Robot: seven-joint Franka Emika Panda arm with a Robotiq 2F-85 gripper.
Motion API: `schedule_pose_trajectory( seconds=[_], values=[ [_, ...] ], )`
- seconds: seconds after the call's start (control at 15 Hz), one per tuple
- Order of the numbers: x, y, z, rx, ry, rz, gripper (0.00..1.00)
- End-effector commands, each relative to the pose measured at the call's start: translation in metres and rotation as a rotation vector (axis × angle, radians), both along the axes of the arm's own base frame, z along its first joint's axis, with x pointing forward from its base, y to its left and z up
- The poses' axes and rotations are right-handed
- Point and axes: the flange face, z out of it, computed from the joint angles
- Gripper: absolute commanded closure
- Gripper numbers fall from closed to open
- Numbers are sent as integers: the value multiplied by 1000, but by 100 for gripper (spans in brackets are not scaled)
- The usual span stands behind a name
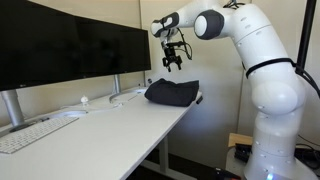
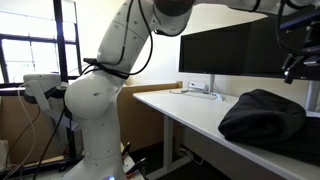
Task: Fold the pants in half twice
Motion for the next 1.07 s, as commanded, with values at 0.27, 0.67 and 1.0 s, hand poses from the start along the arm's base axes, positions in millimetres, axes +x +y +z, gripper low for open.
schedule_pose_trajectory(
  seconds=[0.27,0.67,1.0],
  values=[
    [-33,45,72,-105,-135,94,0],
    [-69,79,108,-124,-228,181,0],
    [-86,122,121,-108,-246,256,0]
  ],
)
